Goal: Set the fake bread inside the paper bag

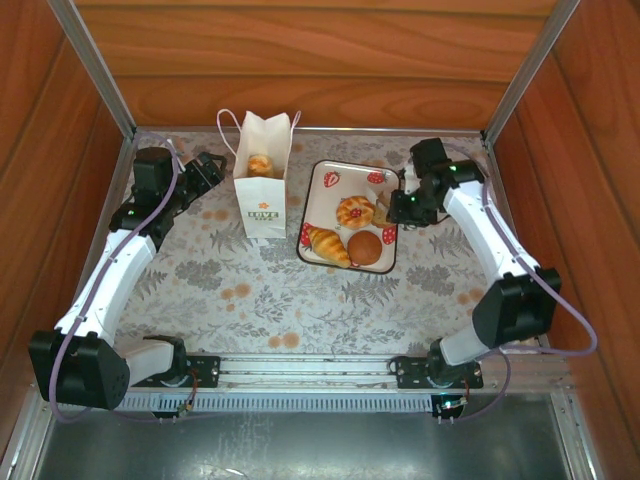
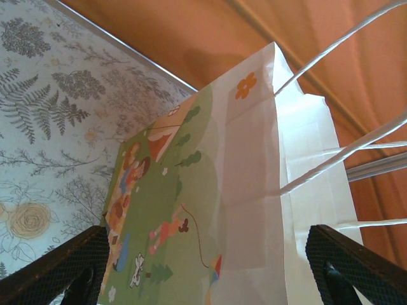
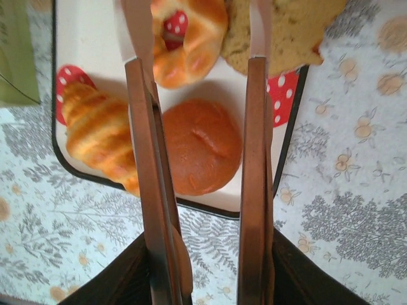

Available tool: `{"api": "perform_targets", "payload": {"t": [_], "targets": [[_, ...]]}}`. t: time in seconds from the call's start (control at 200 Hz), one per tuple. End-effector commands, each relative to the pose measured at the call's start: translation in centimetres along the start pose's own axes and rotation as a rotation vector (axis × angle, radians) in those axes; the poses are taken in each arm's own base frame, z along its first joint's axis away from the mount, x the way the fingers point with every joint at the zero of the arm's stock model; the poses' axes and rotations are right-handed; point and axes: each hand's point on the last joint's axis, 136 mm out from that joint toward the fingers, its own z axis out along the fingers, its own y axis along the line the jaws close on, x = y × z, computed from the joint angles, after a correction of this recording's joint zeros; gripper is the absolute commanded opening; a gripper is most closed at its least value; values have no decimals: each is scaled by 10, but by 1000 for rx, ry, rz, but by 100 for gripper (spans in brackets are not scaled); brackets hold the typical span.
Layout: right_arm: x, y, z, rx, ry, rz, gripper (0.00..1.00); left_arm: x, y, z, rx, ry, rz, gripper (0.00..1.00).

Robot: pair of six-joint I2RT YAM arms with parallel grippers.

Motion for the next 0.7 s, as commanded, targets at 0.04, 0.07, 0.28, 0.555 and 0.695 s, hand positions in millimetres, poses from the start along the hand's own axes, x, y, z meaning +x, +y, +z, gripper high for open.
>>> {"api": "perform_targets", "payload": {"t": [0.04,0.07,0.28,0.555,0.695], "targets": [[1,9,-1,-17,63,-37,41,-5,-1,-3,6,-18,-3,86],[0,10,1,-9,67,-44,41,-5,-1,-3,9,-16,-3,86],[0,8,16,53,147,-88,40,-3,1,-5,5,-15,-8,86],[4,8,24,88,206,-113,40,-5,2,-7,-2,-24,-7,86],[8,8,29,99,232,-128,40,-5,1,-9,0,-27,-4,86]]}}
